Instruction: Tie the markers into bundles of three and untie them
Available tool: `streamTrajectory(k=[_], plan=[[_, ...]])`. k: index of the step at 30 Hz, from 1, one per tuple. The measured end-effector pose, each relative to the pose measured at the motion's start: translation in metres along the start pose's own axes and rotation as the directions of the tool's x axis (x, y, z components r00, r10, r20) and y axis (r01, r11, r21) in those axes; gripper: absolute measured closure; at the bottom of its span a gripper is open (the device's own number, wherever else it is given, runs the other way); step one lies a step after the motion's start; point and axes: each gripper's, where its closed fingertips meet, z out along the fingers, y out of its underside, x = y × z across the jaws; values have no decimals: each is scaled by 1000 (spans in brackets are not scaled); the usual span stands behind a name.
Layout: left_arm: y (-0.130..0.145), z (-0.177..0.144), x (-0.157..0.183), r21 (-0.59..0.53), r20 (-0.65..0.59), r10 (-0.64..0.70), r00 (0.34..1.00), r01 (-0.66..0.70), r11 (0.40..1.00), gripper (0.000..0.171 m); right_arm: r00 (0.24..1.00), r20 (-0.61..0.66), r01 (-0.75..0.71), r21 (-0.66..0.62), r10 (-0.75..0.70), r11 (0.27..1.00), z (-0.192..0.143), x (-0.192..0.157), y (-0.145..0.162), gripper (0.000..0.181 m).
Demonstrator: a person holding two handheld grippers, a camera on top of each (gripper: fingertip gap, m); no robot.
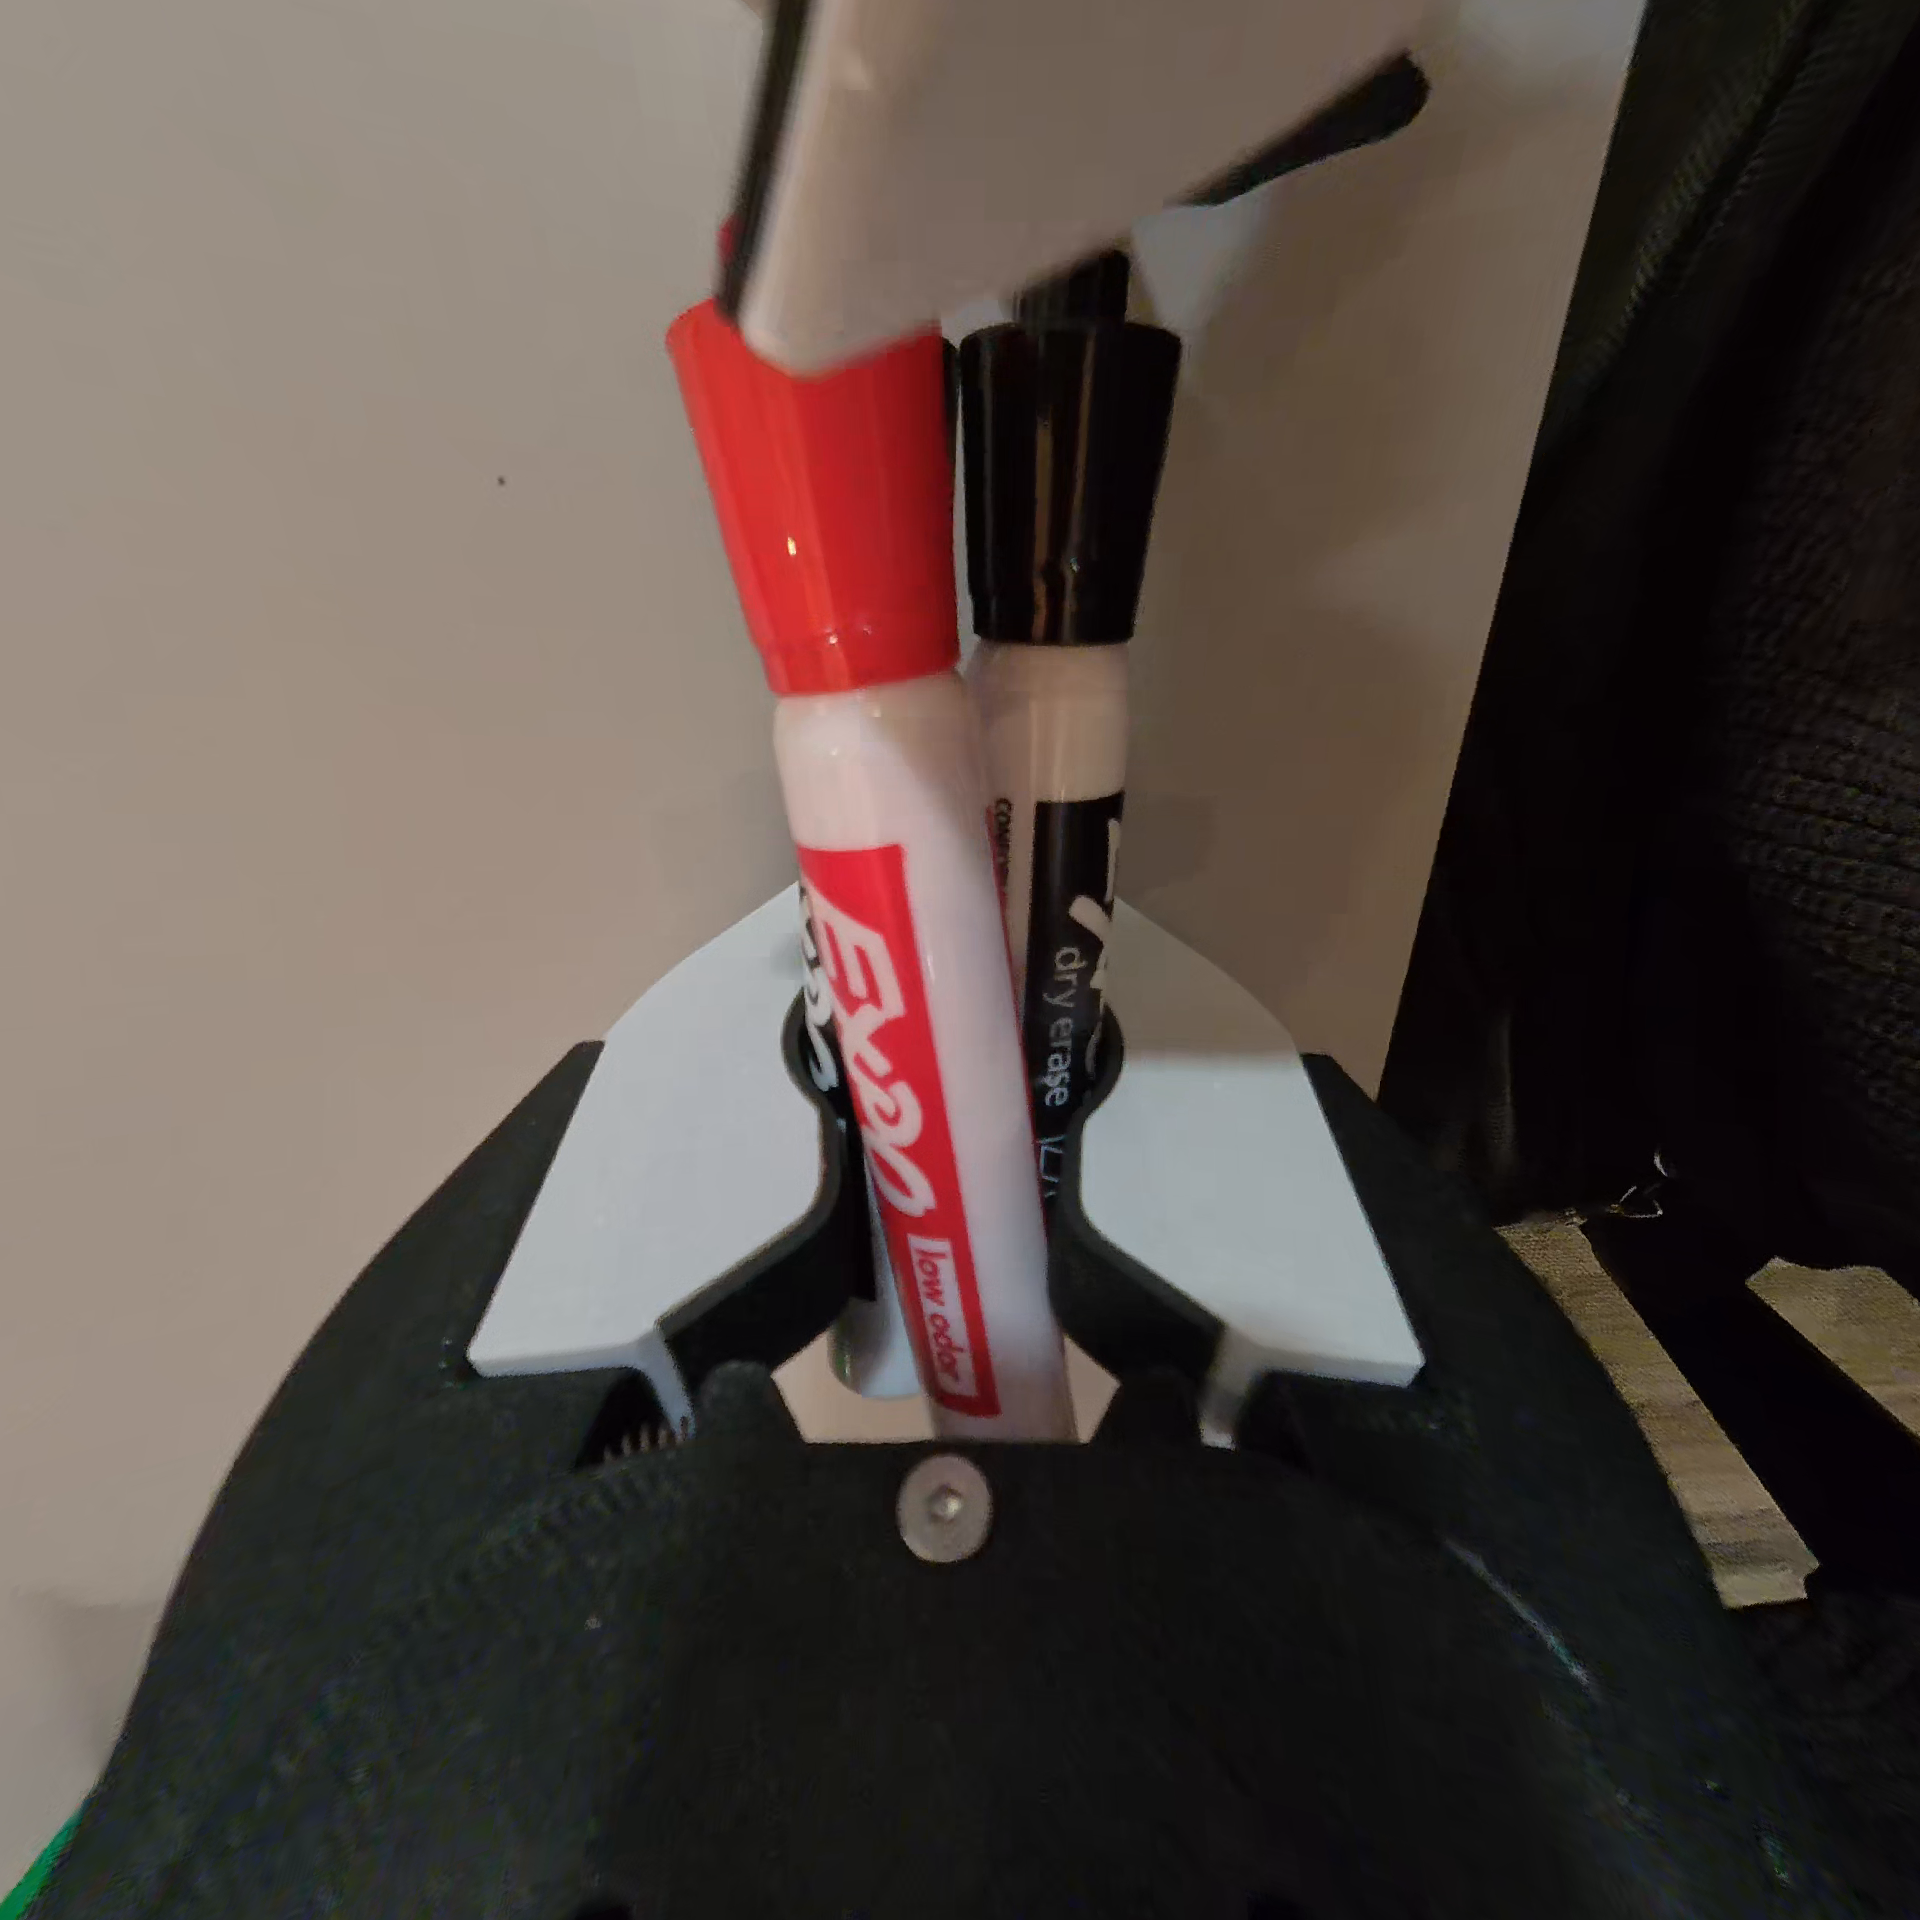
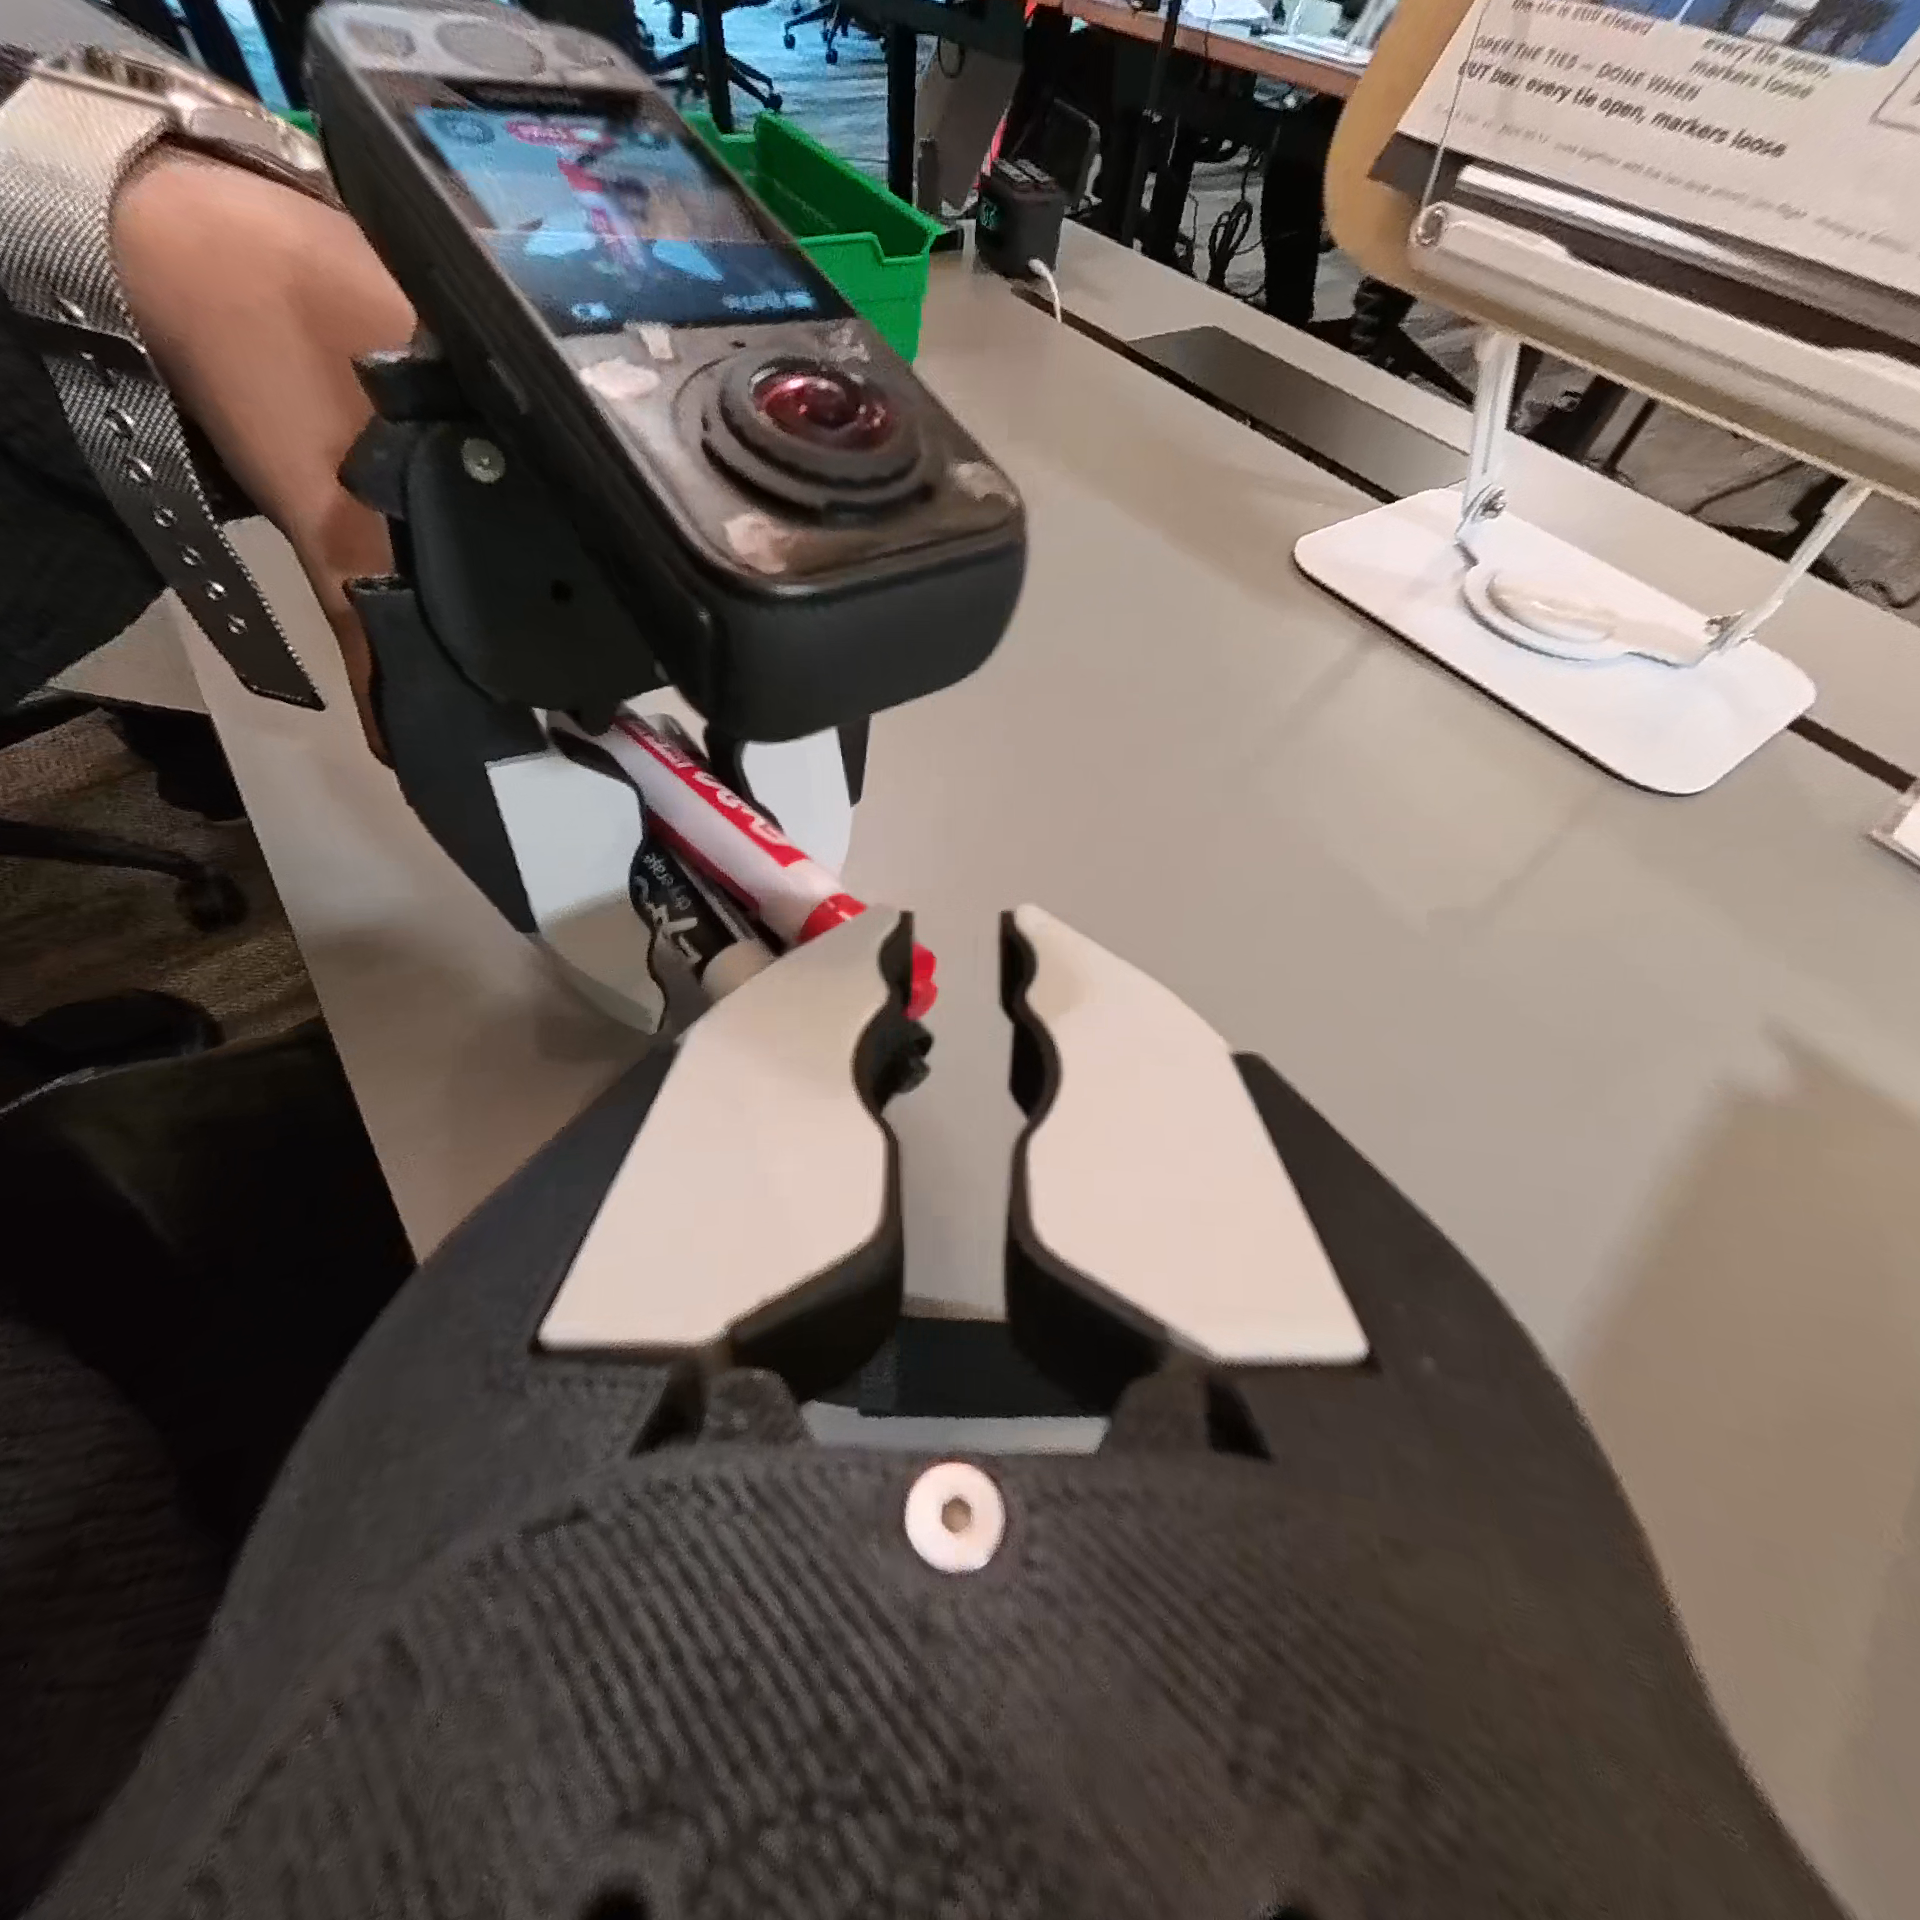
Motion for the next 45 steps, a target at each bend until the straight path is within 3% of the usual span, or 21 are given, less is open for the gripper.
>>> streamTrajectory(k=[4, 12, 14, 29, 45], plan=[[-6, 1, 7, 12, -13, 41, 999, -40, 999, 127, 987, 155, 34, 4, -35, 999, -3, -11, 5, 140], [-18, 4, 23, 42, -61, 89, 994, -86, 995, 127, 922, 387, -11, -33, 23, 999, -17, -25, 18, 145], [-18, 5, 23, 39, -65, 82, 994, -80, 996, 127, 925, 380, 13, -42, 4, 999, -16, -25, 20, 159], [-17, 5, 17, 90, -91, 29, 995, -20, 996, 128, 950, 296, 119, -55, -98, 991, -15, -26, 18, 161], [-17, -4, 2, 84, 52, 65, 996, -70, 994, 128, 949, 275, 158, 3, -152, 987, -25, -20, 11, 165]])
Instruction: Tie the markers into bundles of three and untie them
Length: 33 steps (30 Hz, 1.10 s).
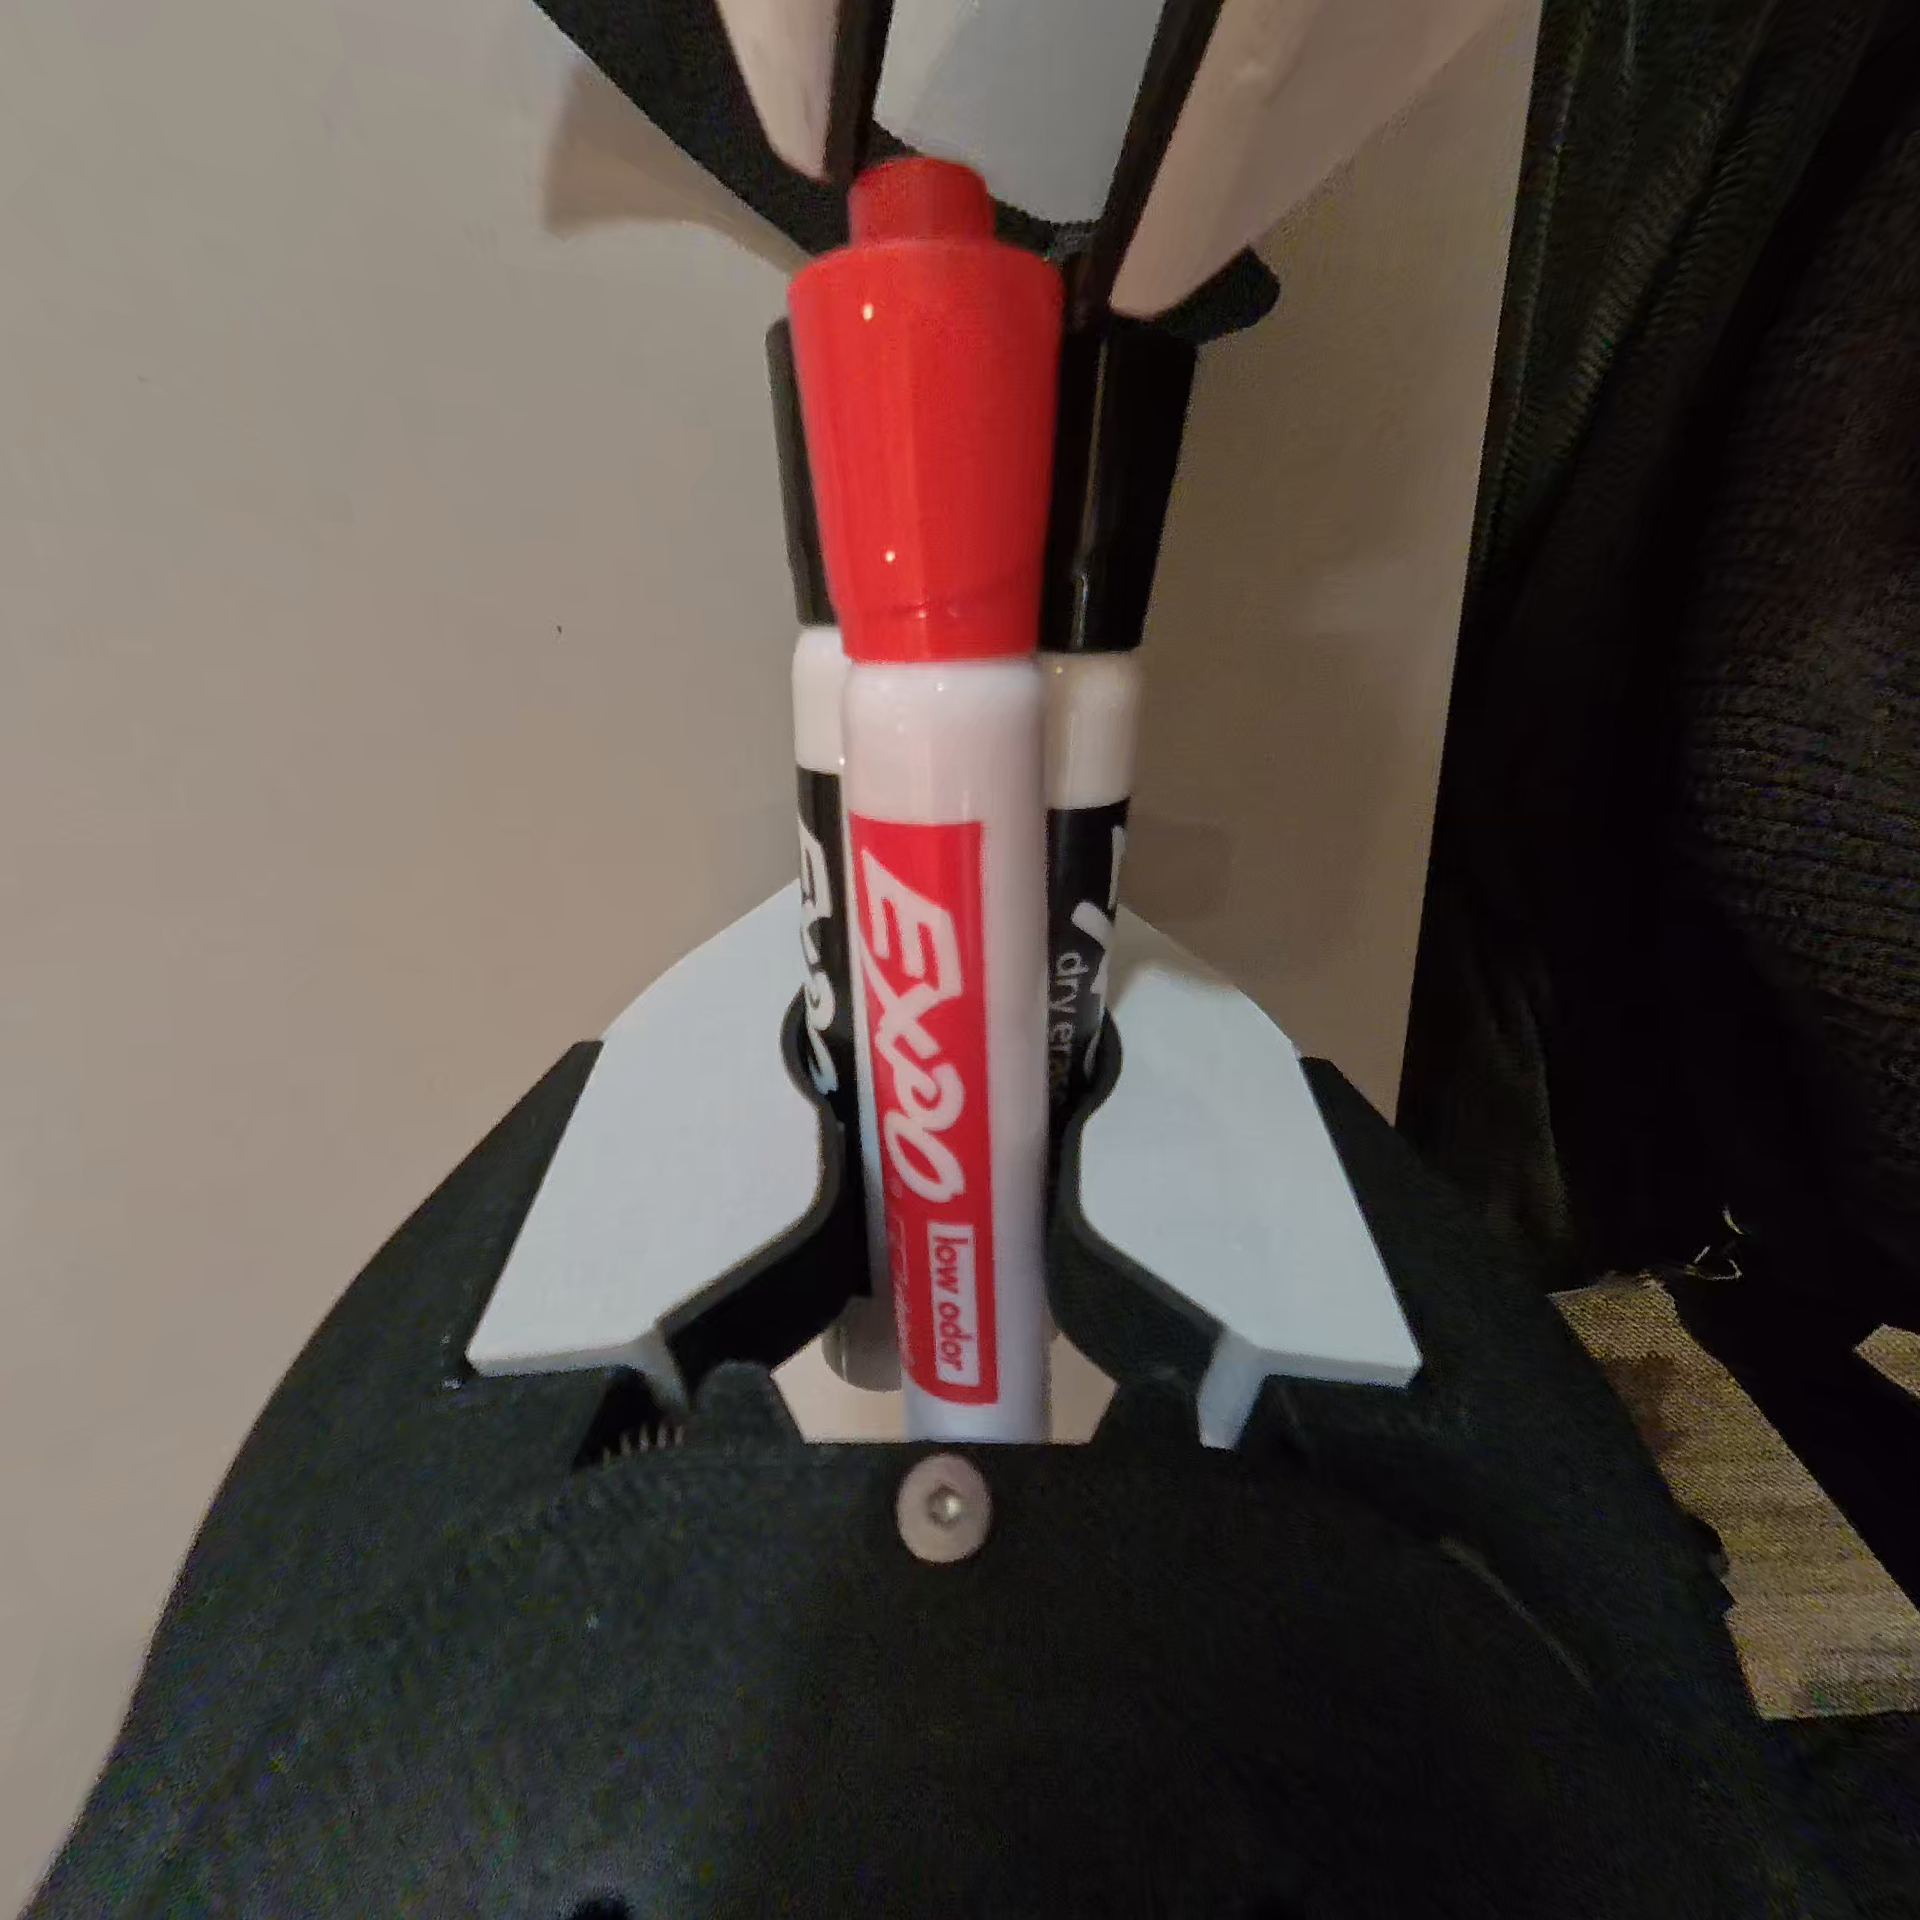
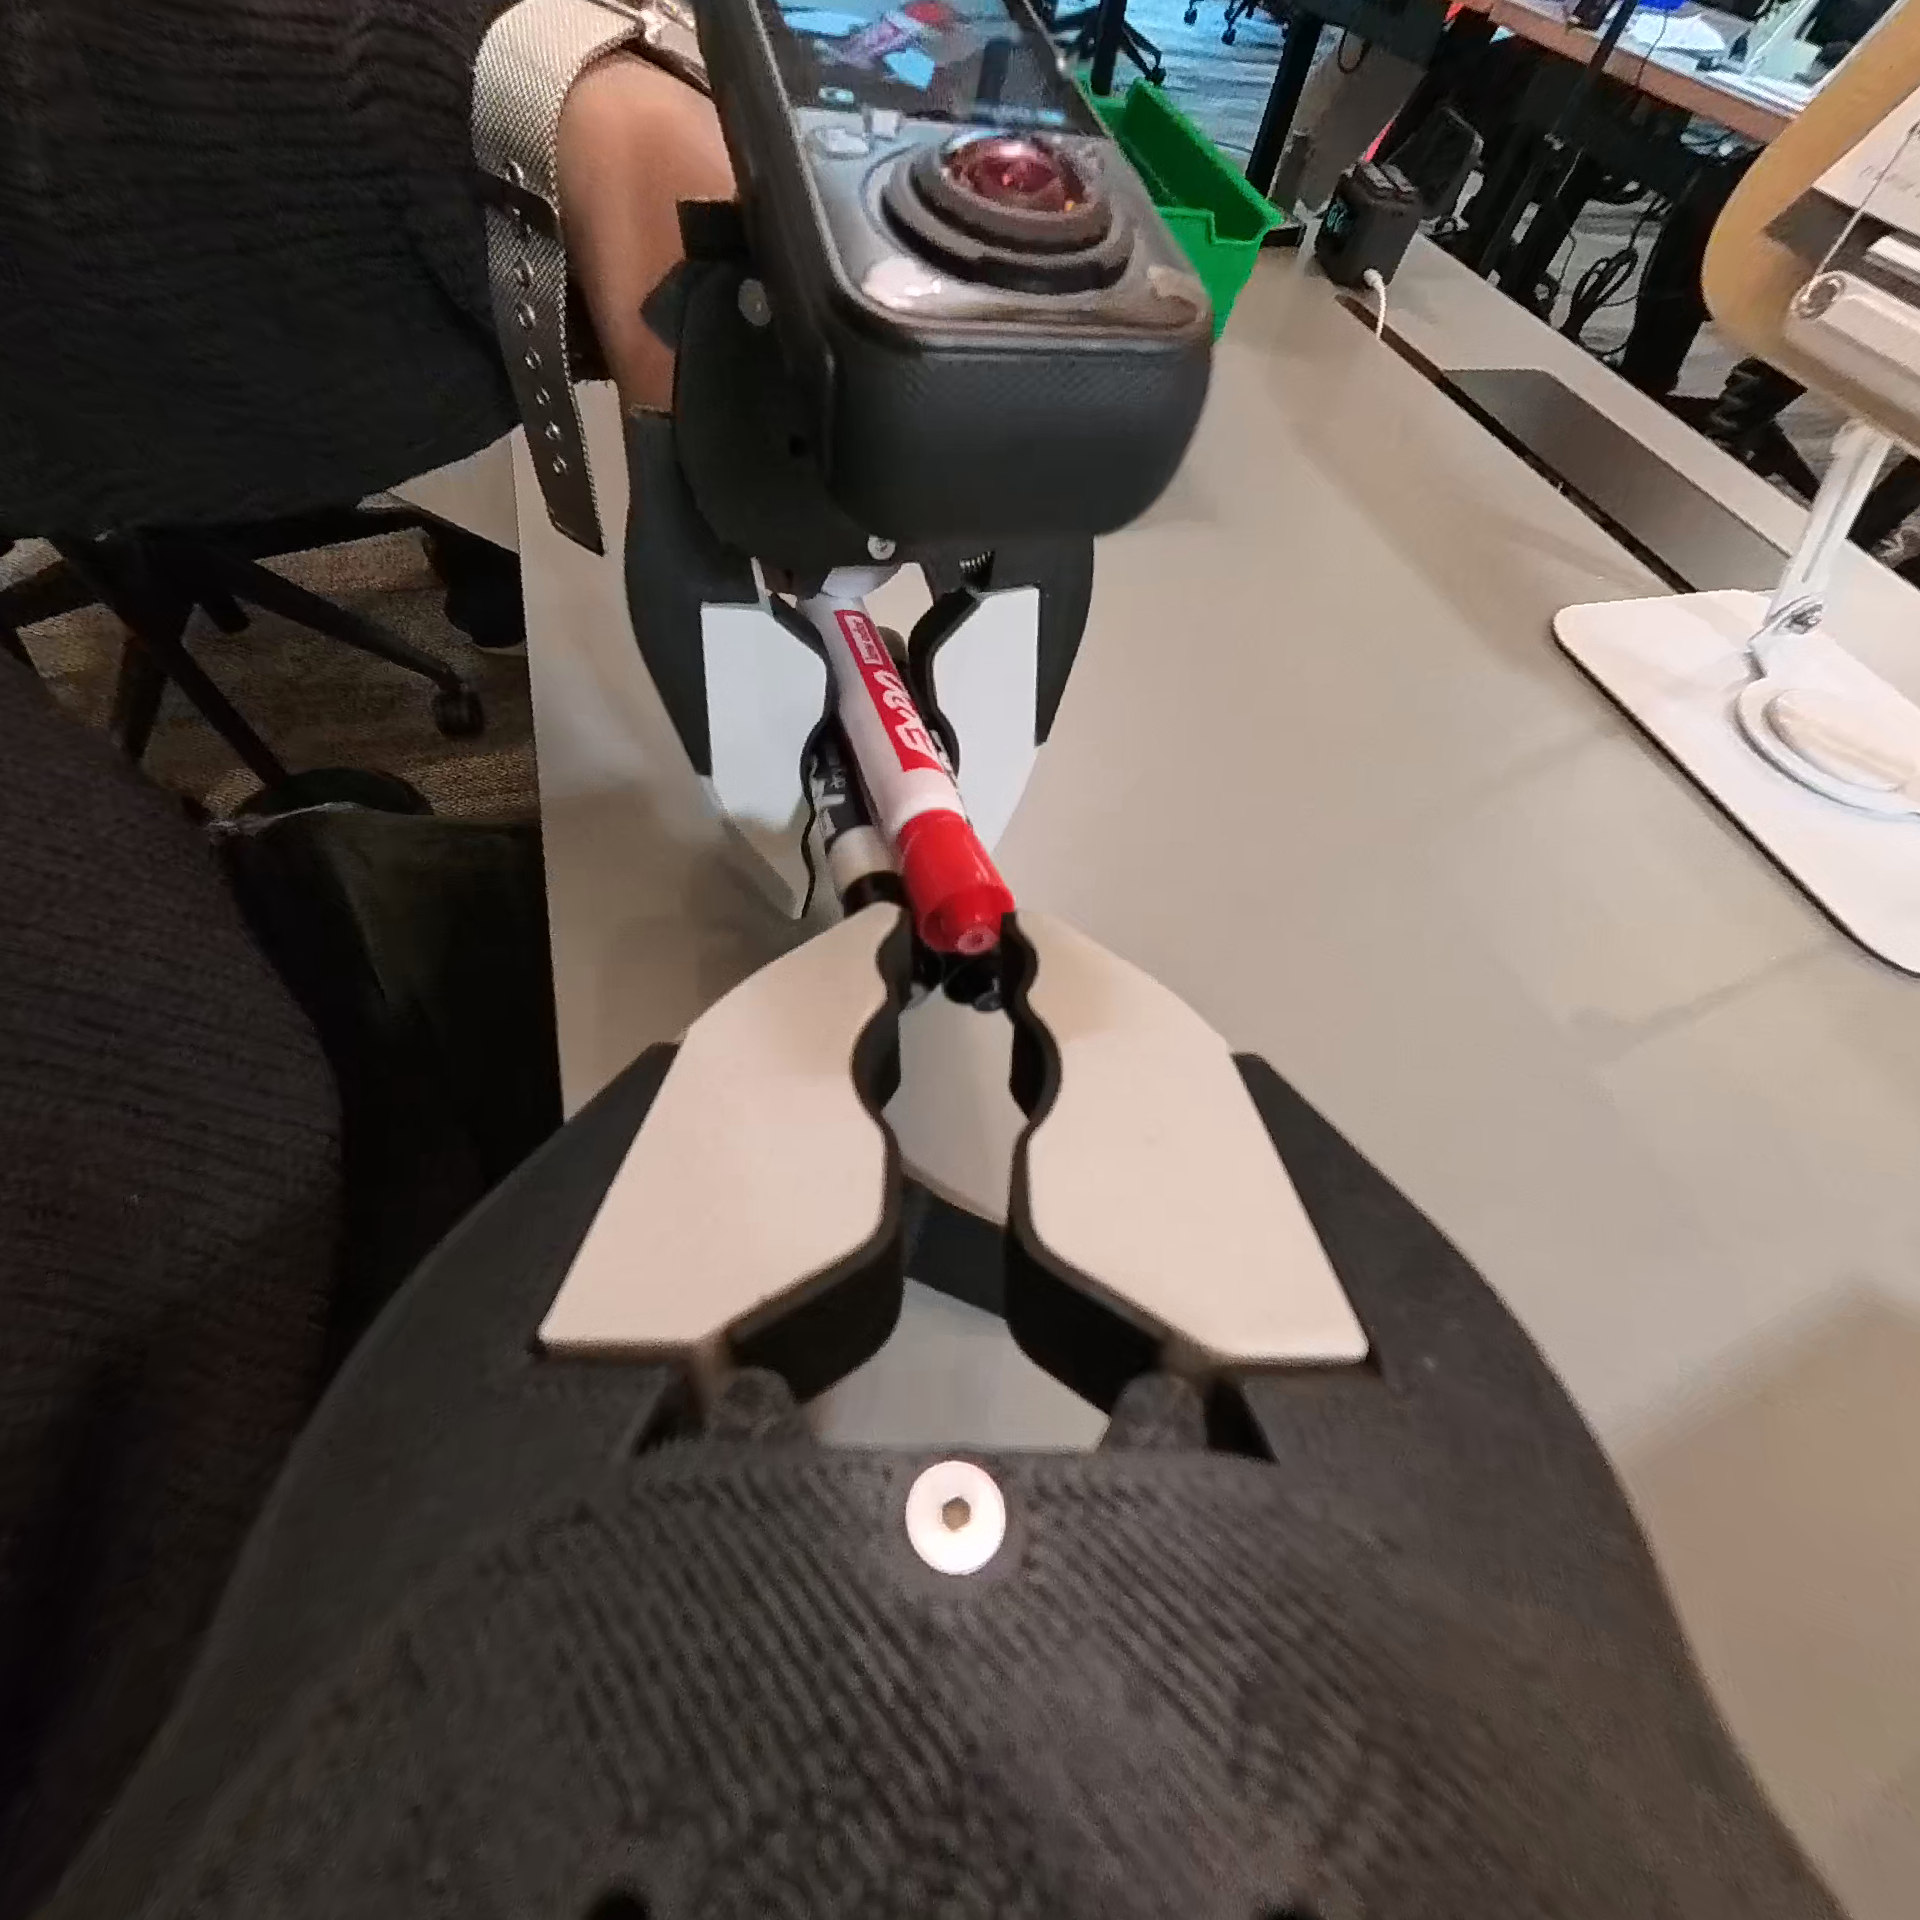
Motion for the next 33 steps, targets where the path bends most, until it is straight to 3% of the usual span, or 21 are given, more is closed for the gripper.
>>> streamTrajectory(k=[7, 10, 13, 16, 21, 25, 30, 33], plan=[[-1, -7, -13, 10, 96, 34, 995, -35, 999, 128, 997, -59, -38, 70, 42, 997, -7, 13, -8, 158], [-5, -12, -15, 39, 116, 38, 993, -43, 998, 128, 980, -69, -175, 125, 185, 977, -9, 26, -9, 150], [-5, -15, -17, 54, 122, 35, 992, -42, 998, 128, 942, 1, -332, 167, 337, 928, -11, 31, -8, 143], [-5, -17, -19, 64, 127, 29, 992, -38, 997, 128, 915, 26, -400, 197, 403, 895, -15, 38, -8, 142], [-4, -18, -23, 71, 141, 26, 990, -37, 997, 128, 906, -89, -393, 187, 414, 900, -23, 56, -1, 143], [6, -13, -24, 36, 123, -3, 992, -1, 999, 128, 842, -194, -482, 152, 504, 863, -27, 67, 13, 142], [17, -7, -29, 14, 103, -49, 993, 48, 999, 128, 770, -318, -572, 38, 552, 819, -31, 56, 47, 141], [16, -5, -26, 22, 79, -51, 996, 50, 999, 128, 780, -355, -547, 11, 515, 837, -41, 49, 57, 139]])
